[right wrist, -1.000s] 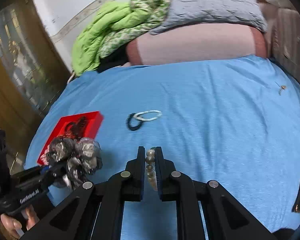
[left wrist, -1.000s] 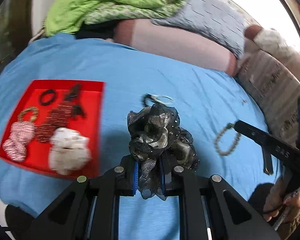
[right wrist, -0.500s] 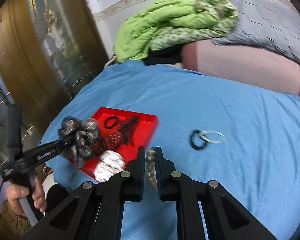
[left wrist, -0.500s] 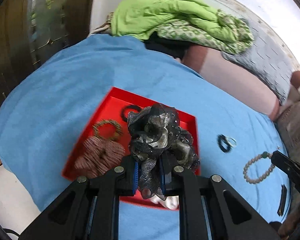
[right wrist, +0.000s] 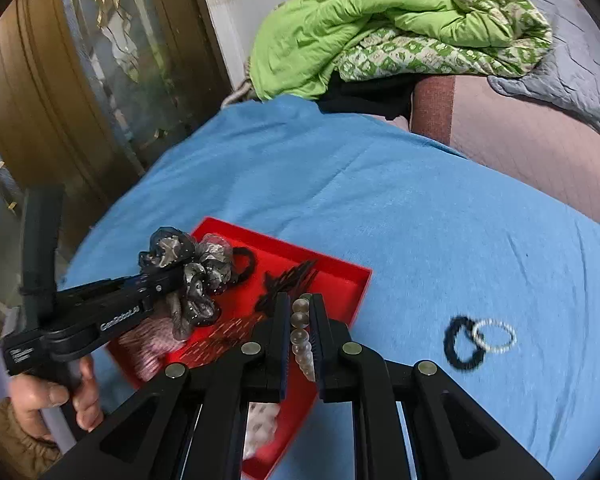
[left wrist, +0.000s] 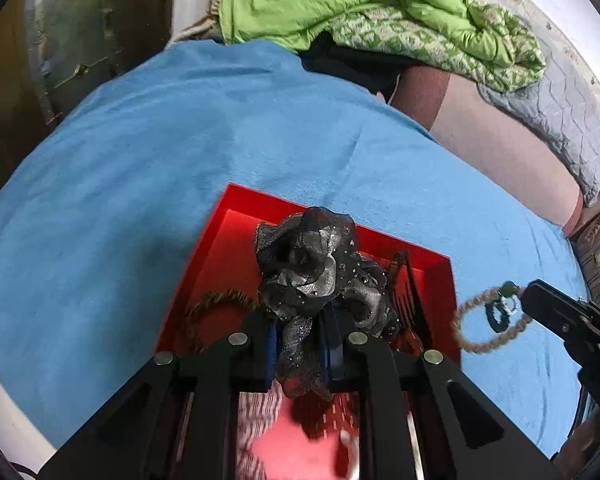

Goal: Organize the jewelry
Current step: 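Carry the grey scrunchie and pearl bracelet into the red tray, then open both tools over the tray and withdraw toward the bracelets, then grasp the black beaded bracelet with the left tool while the right grasps the pale bead bracelet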

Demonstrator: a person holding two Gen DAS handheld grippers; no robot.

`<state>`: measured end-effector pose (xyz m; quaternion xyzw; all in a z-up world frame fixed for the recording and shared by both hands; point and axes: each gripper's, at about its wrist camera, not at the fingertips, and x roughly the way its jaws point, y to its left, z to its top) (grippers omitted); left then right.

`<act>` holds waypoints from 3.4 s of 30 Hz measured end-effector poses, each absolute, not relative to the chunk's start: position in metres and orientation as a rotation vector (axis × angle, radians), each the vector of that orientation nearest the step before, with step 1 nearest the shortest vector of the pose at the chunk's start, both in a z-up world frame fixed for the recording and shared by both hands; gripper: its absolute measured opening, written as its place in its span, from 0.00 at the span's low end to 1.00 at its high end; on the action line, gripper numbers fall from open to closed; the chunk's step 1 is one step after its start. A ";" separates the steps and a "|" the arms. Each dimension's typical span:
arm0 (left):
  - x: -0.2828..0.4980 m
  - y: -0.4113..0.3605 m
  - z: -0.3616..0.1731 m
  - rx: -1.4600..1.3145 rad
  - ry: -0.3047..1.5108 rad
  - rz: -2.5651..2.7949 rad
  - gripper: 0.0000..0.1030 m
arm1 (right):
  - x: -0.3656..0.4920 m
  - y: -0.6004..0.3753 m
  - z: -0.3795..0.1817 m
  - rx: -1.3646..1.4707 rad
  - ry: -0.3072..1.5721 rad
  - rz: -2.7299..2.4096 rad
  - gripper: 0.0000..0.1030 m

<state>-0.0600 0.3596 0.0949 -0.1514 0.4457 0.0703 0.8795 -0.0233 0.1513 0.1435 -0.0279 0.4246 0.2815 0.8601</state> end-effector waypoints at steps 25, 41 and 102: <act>-0.041 0.360 0.098 -0.288 0.910 0.228 0.48 | 0.018 0.162 0.094 -0.060 1.004 0.566 0.37; -0.110 0.324 0.138 -0.293 0.838 0.248 0.54 | -0.041 0.060 0.115 0.064 0.969 0.484 0.48; -0.096 0.135 0.079 -0.091 0.997 -0.038 0.59 | 0.047 -0.051 0.040 0.074 0.992 0.310 0.46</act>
